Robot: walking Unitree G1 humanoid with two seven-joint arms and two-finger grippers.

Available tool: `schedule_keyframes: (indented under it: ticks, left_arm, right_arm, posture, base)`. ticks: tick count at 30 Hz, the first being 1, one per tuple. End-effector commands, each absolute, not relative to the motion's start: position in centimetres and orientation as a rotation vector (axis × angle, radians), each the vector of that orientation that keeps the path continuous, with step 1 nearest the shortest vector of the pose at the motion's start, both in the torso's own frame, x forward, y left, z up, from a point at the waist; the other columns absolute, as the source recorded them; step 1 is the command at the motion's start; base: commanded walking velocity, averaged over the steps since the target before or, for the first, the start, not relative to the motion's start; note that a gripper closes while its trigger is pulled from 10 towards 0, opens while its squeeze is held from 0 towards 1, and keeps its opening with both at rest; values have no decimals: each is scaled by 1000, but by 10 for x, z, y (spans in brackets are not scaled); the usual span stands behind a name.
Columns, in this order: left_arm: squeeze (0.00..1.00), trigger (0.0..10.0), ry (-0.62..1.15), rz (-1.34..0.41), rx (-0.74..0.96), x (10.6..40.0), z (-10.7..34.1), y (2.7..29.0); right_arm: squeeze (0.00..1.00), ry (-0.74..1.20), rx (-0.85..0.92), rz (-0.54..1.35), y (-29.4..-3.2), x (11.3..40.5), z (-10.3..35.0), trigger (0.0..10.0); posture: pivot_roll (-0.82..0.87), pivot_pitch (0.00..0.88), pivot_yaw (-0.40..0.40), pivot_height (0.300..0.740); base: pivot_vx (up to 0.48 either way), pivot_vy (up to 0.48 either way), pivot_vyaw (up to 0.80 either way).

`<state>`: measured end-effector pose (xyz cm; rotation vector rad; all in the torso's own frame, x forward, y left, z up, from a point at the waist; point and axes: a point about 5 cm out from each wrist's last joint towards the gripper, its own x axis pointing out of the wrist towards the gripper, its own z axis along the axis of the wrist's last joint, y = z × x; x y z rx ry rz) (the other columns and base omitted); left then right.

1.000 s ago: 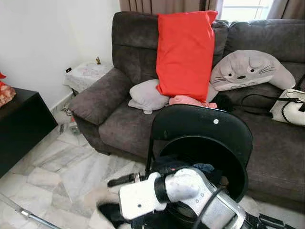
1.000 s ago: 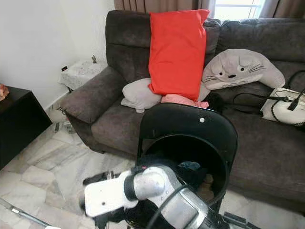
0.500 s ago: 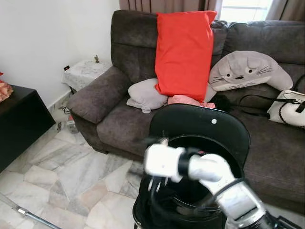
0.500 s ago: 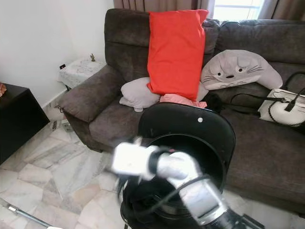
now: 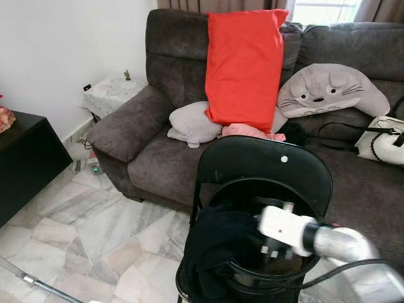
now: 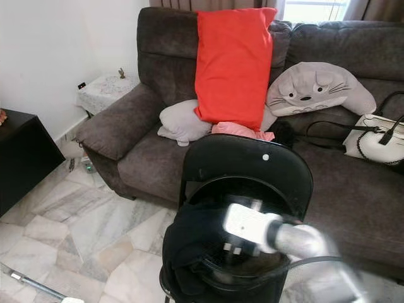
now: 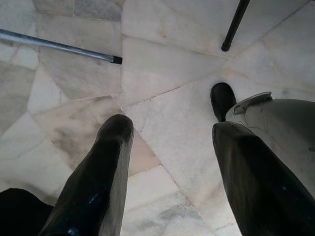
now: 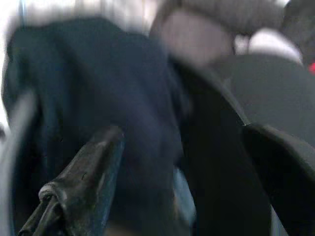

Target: Hang hanger

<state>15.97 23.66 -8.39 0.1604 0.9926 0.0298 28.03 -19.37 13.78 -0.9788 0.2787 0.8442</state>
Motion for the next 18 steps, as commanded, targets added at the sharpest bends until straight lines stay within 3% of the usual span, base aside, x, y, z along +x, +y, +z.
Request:
schedule_keyframes:
  ticks: [1, 7, 8, 9, 10, 11, 14, 15, 18]
  left_arm:
    - [0, 10000, 1029, 31, 180, 152, -86, 241]
    - [0, 10000, 1031, 30, 177, 152, -86, 241]
    - [0, 10000, 1031, 29, 177, 152, -86, 241]
    - [0, 10000, 1032, 28, 179, 152, -86, 241]
    - [0, 10000, 1032, 27, 181, 152, -86, 242]
    - [0, 10000, 1033, 26, 182, 152, -86, 242]
    - [0, 10000, 1033, 28, 184, 153, -86, 242]
    - [0, 10000, 1033, 30, 183, 153, -86, 242]
    - [0, 10000, 1032, 33, 182, 153, -86, 243]
  right_arm:
    - [1000, 294, -1020, 893, -197, 276, 132, 10000]
    - [996, 245, -1066, 1026, -200, 269, 125, 10000]
    - [722, 249, -1087, 1041, -200, 269, 122, 10000]
    - [243, 261, -1118, 1071, -201, 271, 116, 10000]
    - [247, 264, -1121, 1076, -201, 273, 113, 10000]
    - [337, 265, -1121, 1078, -201, 274, 112, 10000]
    - [392, 258, -1198, 1039, -201, 285, 107, 10000]
    - [0, 256, -1255, 1014, -202, 291, 104, 10000]
    - [0, 254, -1244, 960, -203, 301, 104, 10000]
  posture:
    - [-50, 81, 110, 740]
    - [-55, 82, 112, 740]
    - [-54, 82, 112, 740]
    - [-52, 79, 111, 740]
    - [-52, 79, 111, 740]
    - [-49, 79, 111, 740]
    - [-45, 76, 109, 740]
    - [-42, 74, 109, 740]
    - [-42, 72, 111, 740]
  base:
    - [0, 0, 0]
    - [0, 0, 0]
    - [0, 0, 0]
    - [0, 0, 0]
    - [0, 0, 0]
    - [0, 0, 0]
    - [0, 0, 0]
    - [0, 0, 0]
    - [0, 0, 0]
